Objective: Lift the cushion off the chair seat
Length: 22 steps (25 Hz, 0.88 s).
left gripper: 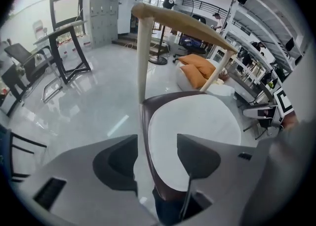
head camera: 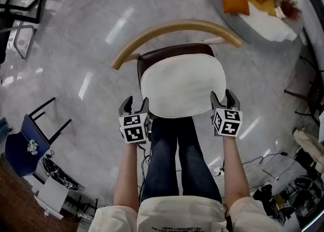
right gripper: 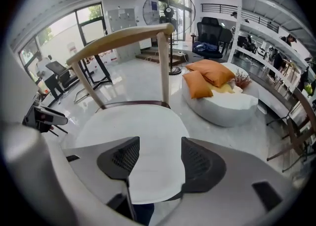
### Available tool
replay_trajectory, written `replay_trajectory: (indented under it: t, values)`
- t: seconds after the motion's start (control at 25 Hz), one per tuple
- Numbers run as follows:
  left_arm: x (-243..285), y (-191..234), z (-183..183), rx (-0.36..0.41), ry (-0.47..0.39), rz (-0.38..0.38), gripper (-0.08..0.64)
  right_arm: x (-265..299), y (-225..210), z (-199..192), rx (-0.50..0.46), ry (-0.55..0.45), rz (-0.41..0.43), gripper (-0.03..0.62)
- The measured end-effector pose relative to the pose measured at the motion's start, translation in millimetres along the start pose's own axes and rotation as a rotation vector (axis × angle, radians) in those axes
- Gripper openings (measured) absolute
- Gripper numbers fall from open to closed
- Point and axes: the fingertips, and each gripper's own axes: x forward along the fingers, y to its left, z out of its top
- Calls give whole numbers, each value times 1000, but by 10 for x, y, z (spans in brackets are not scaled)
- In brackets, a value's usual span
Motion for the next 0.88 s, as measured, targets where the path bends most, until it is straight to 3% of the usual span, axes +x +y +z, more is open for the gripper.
replay_trajectory:
  t: [0.64, 0.88]
  values:
    - [927, 18, -500, -18, 123, -16, 259, 816, -493, -514, -55, 103, -48, 275]
    - [1004, 2, -550, -54, 124, -25, 235, 950, -579, -596, -26, 137, 15, 318]
